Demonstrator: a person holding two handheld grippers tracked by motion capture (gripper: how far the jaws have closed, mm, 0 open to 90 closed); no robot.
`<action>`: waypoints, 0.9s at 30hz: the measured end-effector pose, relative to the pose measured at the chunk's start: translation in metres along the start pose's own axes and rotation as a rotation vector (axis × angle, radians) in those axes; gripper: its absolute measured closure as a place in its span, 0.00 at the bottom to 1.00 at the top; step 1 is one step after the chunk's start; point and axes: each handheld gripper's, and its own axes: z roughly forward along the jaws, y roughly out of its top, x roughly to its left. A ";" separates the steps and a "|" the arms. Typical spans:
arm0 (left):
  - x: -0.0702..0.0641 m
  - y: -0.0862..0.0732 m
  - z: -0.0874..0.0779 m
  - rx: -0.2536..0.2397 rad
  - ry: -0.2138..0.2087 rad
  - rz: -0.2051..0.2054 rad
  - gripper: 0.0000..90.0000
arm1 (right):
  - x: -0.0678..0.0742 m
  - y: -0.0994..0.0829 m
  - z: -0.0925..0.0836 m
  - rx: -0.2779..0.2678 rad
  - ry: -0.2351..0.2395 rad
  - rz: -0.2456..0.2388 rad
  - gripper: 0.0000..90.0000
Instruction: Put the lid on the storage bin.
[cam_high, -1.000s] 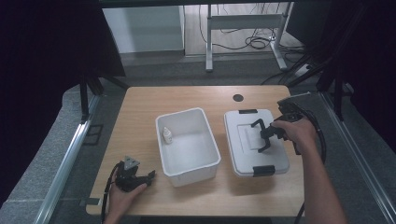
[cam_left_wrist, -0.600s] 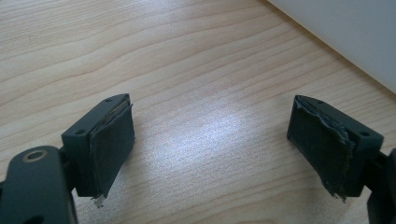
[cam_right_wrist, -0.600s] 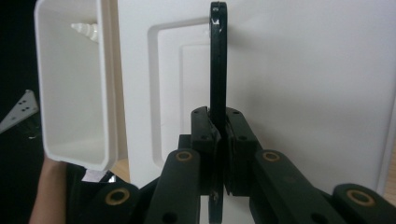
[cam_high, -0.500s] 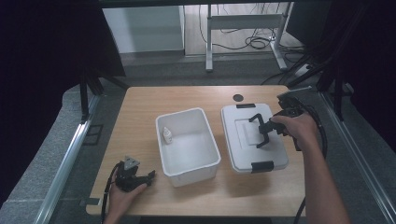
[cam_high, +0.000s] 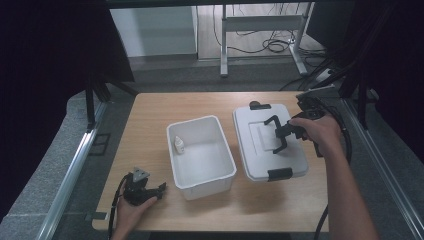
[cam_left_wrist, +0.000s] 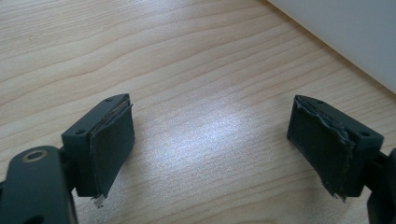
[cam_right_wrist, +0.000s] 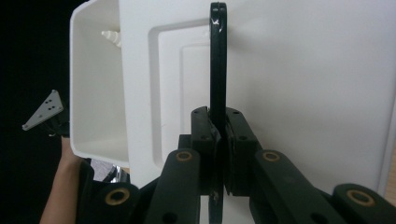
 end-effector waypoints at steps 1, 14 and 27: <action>0.000 0.000 0.000 0.001 -0.001 0.001 0.16 | 0.001 0.000 -0.001 -0.003 0.010 -0.002 0.94; 0.000 0.000 0.000 0.002 0.000 0.002 0.16 | 0.017 0.004 -0.001 -0.011 0.042 -0.032 0.94; 0.000 0.000 0.000 0.003 0.000 0.004 0.16 | 0.038 0.009 0.011 0.009 0.056 -0.057 0.94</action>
